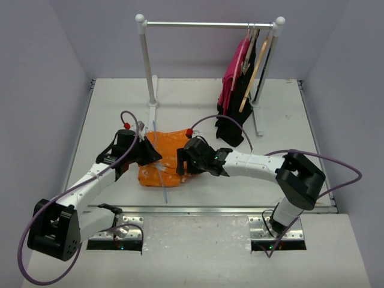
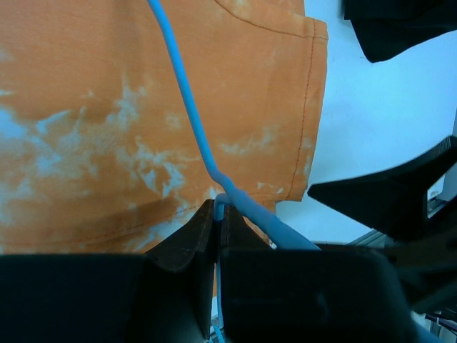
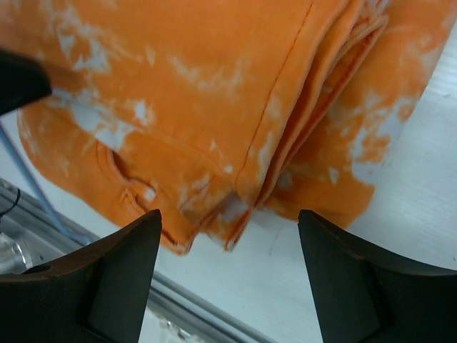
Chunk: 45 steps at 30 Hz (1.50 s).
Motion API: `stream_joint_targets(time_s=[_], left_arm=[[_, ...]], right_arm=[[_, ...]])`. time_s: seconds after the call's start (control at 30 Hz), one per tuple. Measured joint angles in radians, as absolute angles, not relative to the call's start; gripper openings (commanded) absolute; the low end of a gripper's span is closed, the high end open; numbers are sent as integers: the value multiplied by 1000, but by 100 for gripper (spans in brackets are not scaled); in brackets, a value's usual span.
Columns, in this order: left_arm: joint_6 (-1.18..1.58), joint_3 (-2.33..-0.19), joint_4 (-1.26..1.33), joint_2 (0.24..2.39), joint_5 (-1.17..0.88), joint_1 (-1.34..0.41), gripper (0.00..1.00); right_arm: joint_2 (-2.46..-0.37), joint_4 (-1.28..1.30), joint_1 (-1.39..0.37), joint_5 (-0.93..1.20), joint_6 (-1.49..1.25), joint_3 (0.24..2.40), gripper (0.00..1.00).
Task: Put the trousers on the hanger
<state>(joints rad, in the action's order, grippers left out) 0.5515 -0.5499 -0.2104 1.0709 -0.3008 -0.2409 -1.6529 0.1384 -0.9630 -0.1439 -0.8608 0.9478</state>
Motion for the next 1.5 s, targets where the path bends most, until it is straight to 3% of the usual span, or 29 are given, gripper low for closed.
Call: stream_joint_targets(time_s=[0.4, 0.43, 0.53, 0.57, 0.6, 0.63, 0.9, 1.1, 1.5], left_arm=[[552, -550, -253, 1045, -266, -241, 0], [551, -550, -252, 1045, -269, -241, 0], [549, -550, -251, 1042, -276, -241, 0], [549, -548, -250, 1038, -281, -241, 0], [547, -546, -250, 1032, -285, -241, 0], [546, -540, -247, 1023, -290, -241, 0], [535, -522, -247, 986, -311, -241, 0], [536, -513, -229, 986, -326, -241, 0], [556, -513, -180, 1053, -337, -241, 0]], right_arm=[[-1831, 197, -938, -154, -916, 1102, 72], [-1855, 198, -937, -149, -917, 1117, 66], [-1927, 193, -935, -123, -921, 1158, 32], [-1936, 180, -934, -109, -925, 1159, 14], [-1937, 164, -931, -101, -924, 1151, 4], [-1930, 136, -928, -94, -932, 1137, 1], [-1783, 90, -925, -76, -876, 1056, 0], [-1639, 217, -910, -76, -730, 1128, 0], [-1552, 471, -749, -65, -555, 1152, 0]])
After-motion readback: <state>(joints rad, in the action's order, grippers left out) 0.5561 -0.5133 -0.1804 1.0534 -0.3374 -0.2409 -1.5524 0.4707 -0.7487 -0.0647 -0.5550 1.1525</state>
